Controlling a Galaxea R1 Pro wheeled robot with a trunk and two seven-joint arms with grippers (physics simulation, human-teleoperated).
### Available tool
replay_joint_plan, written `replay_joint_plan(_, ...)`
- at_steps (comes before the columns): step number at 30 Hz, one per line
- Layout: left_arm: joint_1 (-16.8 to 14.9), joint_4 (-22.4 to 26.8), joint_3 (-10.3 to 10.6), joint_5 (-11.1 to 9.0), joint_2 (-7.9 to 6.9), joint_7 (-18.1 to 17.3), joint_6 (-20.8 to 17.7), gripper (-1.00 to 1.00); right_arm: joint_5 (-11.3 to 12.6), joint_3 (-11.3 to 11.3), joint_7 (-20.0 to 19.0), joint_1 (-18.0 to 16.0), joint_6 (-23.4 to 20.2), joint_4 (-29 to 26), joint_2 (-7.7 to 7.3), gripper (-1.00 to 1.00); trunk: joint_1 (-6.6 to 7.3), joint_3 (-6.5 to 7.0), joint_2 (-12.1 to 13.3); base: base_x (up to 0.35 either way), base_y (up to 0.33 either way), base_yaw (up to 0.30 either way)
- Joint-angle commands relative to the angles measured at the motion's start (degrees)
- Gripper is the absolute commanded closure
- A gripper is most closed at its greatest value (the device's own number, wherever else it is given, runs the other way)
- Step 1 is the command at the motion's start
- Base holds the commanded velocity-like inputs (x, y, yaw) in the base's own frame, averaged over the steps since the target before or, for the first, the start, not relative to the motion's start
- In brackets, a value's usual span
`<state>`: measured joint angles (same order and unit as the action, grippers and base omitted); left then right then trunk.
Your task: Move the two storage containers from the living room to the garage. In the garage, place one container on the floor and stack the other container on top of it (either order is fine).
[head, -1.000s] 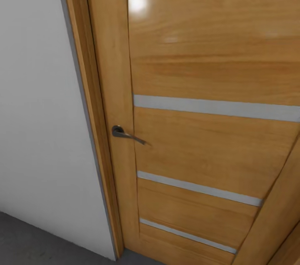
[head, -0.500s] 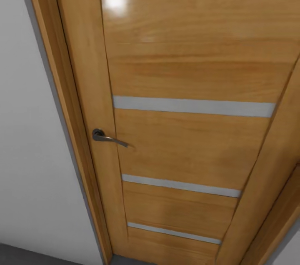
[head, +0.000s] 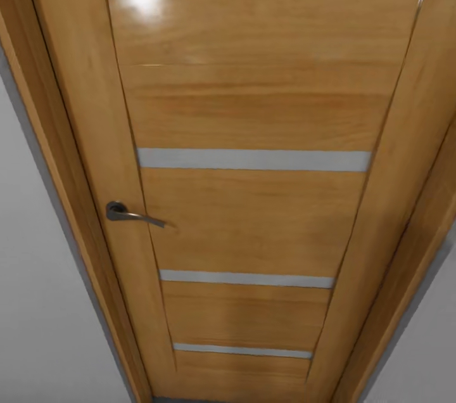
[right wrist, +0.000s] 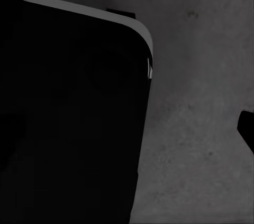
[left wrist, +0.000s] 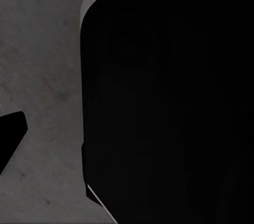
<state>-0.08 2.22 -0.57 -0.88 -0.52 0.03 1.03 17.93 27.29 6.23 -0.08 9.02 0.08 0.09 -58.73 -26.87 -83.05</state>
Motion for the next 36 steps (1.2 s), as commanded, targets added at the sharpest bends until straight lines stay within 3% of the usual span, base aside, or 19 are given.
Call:
replay_joint_plan(1,0.0,0.0,0.0,-0.1,0.00,0.0,0.1,-1.00,0.5,0.5,0.1,0.0,0.2,0.0,0.00,-1.00,0.00,-0.04,0.0,0.000,0.000,-0.251)
replay_joint_plan(14,0.0,0.0,0.0,-0.1,0.00,0.0,0.1,-1.00,0.5,0.5,0.1,0.0,0.2,0.0,0.01,-1.00,0.00,-0.04,0.0,0.000,0.000,-0.232)
replay_joint_plan(36,0.0,0.1,0.0,-0.1,0.00,0.1,0.1,-1.00,0.5,0.5,0.1,0.0,0.1,0.0,0.02,-1.00,0.00,-0.04,0.0,0.000,0.000,-0.008)
